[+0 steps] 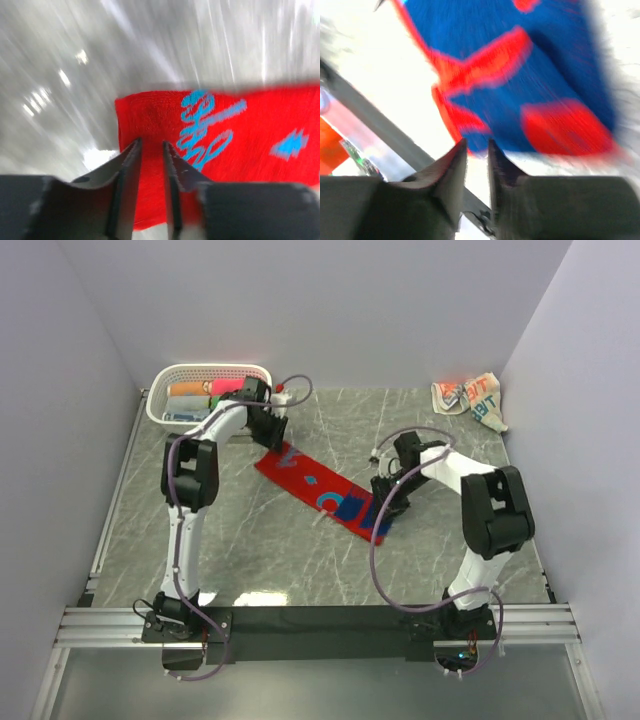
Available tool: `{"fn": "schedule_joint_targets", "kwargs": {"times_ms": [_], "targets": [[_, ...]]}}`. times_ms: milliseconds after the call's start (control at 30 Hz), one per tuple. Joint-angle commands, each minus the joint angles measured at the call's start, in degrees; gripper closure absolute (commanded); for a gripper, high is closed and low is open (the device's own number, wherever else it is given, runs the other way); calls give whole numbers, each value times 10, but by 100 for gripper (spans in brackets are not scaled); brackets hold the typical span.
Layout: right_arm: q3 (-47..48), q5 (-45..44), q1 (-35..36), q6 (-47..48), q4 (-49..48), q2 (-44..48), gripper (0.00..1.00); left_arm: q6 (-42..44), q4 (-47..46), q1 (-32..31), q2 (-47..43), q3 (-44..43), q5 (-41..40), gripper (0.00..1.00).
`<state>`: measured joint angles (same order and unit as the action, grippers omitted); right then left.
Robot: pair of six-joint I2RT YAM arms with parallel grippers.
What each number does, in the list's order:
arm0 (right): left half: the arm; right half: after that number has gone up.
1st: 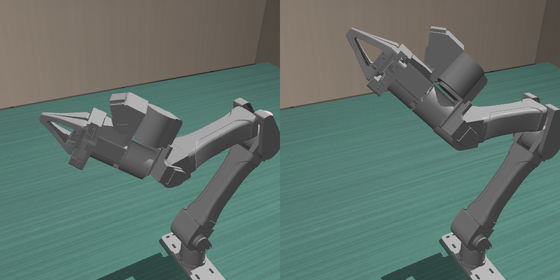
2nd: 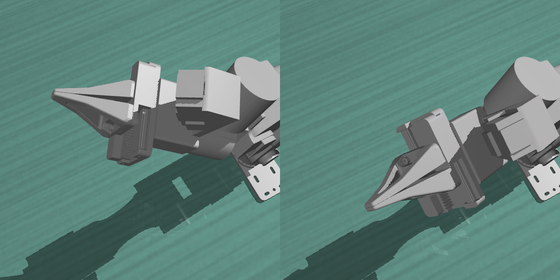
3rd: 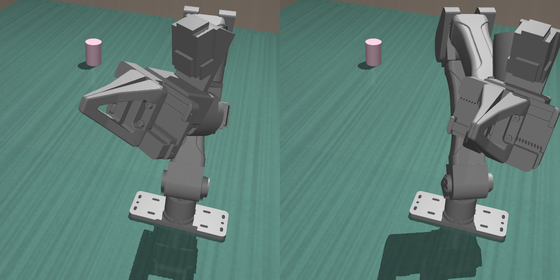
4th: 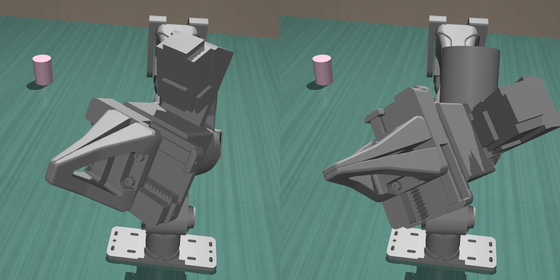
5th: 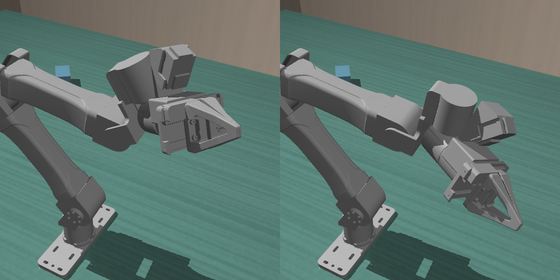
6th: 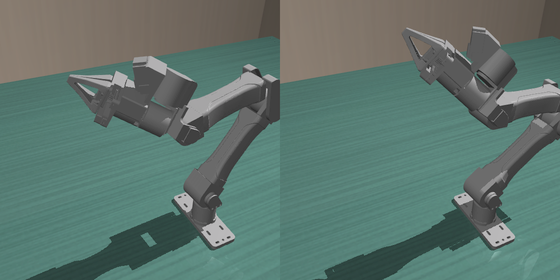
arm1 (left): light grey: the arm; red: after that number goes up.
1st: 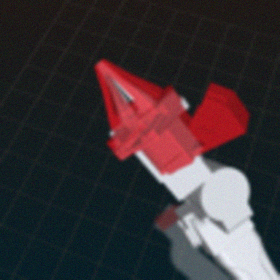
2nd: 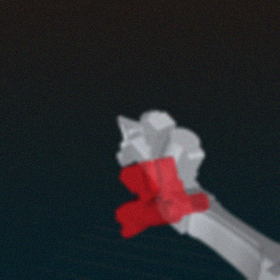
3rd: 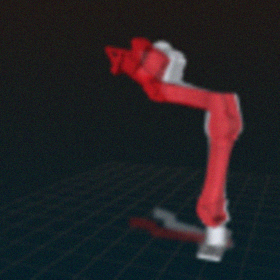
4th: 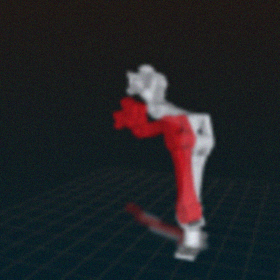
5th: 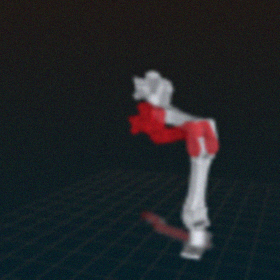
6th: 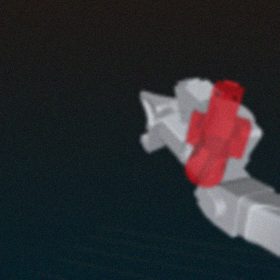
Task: Roll the towels
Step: Fold the towel
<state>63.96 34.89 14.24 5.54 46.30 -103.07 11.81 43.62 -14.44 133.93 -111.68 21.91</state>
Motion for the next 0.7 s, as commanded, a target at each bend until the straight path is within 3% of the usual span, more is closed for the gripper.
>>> {"fn": "schedule_joint_targets", "kwargs": {"times_ms": [0,67,200,400,667], "targets": [[10,55,-59,-10,-40,82,67,8,-16,1,48,-123,16,62],[25,51,-80,-16,-57,92,64,-3,-43,1,42,-137,41,56],[64,-20,-87,3,-61,60,61,-19,-86,1,-50,-60,62,51],[91,-23,-83,13,-52,-6,58,-59,-80,0,-152,79,26,52],[79,-12,-81,19,-37,-57,61,-85,-61,-4,-149,175,18,61]]}}
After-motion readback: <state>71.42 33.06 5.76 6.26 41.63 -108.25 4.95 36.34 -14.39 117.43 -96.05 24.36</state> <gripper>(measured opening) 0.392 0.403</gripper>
